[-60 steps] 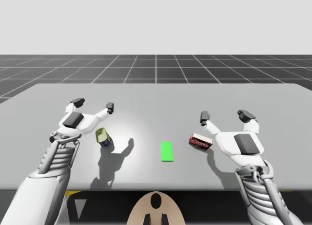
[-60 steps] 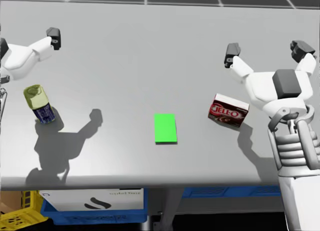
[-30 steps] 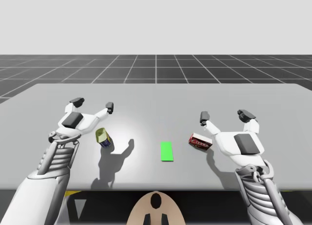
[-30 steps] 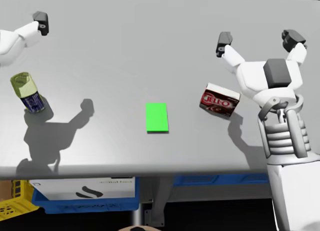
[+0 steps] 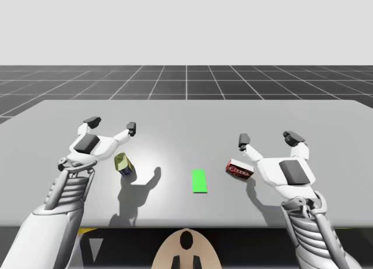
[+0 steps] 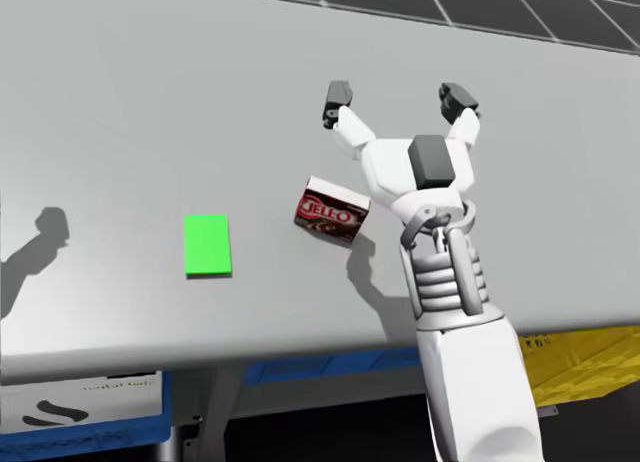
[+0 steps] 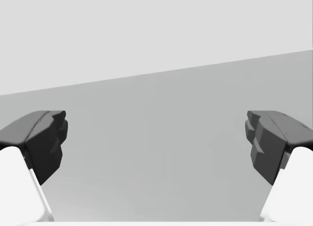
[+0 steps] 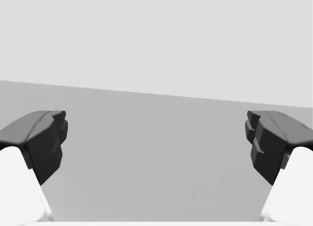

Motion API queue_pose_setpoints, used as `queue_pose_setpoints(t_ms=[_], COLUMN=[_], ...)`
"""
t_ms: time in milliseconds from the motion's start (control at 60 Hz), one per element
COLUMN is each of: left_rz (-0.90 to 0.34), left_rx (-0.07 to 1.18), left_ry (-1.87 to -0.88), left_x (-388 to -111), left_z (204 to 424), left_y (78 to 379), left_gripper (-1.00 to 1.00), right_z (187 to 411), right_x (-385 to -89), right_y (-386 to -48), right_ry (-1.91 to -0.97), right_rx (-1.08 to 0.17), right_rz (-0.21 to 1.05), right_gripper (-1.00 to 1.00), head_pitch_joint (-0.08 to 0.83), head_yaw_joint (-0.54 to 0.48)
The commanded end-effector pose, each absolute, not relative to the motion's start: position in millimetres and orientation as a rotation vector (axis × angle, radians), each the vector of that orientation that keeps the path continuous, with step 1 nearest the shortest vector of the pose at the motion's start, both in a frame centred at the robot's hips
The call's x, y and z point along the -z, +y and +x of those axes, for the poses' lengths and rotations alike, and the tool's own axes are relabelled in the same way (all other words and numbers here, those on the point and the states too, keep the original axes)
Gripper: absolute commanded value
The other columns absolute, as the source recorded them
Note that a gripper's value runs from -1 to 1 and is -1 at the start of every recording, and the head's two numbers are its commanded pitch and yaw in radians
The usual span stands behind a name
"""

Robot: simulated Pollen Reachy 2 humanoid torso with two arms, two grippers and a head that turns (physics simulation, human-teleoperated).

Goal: Look at the card. If it is red, pick the object on the left. If it is green, pick the object on the right.

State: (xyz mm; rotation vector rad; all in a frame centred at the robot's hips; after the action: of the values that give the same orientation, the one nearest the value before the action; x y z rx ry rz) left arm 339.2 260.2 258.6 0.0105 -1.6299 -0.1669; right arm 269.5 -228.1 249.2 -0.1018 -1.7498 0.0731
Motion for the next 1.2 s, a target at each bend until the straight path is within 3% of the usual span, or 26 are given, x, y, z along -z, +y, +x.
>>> queue_pose_setpoints(t_ms=[17, 233, 317, 400, 433, 550, 750, 983, 1200], left_rz=[0.009, 0.006, 0.005, 0.005, 0.004, 0.003, 0.013, 0.025, 0.024], left_rx=[0.165, 0.151, 0.141, 0.136, 0.133, 0.128, 0.123, 0.132, 0.134], left_ry=[-1.628, -1.625, -1.624, -1.626, -1.627, -1.623, -1.613, -1.603, -1.605], left_x=[-258, -257, -257, -258, -258, -257, -254, -250, -250], left_z=[339, 338, 337, 336, 336, 335, 335, 337, 339], left_y=[260, 261, 261, 262, 263, 263, 263, 261, 261], left_gripper=[-1.00, -1.00, -1.00, -1.00, -1.00, -1.00, -1.00, -1.00, -1.00], right_z=[269, 264, 253, 243, 237, 220, 192, 185, 196], right_x=[-248, -249, -249, -252, -252, -250, -222, -187, -166], right_y=[-227, -224, -214, -204, -200, -189, -180, -168, -153], right_ry=[-1.745, -1.692, -1.688, -1.675, -1.666, -1.647, -1.566, -1.487, -1.437], right_rx=[-0.064, -0.049, -0.075, 0.014, 0.016, 0.031, 0.032, 0.095, 0.160], right_rz=[-0.093, -0.056, -0.047, 0.006, -0.055, -0.056, 0.026, -0.001, 0.002], right_gripper=[-1.00, -1.00, -1.00, -1.00, -1.00, -1.00, -1.00, -1.00, -1.00], head_pitch_joint=[0.741, 0.729, 0.724, 0.722, 0.721, 0.715, 0.711, 0.712, 0.709], head_yaw_joint=[-0.33, -0.32, -0.32, -0.32, -0.32, -0.32, -0.32, -0.33, -0.33])
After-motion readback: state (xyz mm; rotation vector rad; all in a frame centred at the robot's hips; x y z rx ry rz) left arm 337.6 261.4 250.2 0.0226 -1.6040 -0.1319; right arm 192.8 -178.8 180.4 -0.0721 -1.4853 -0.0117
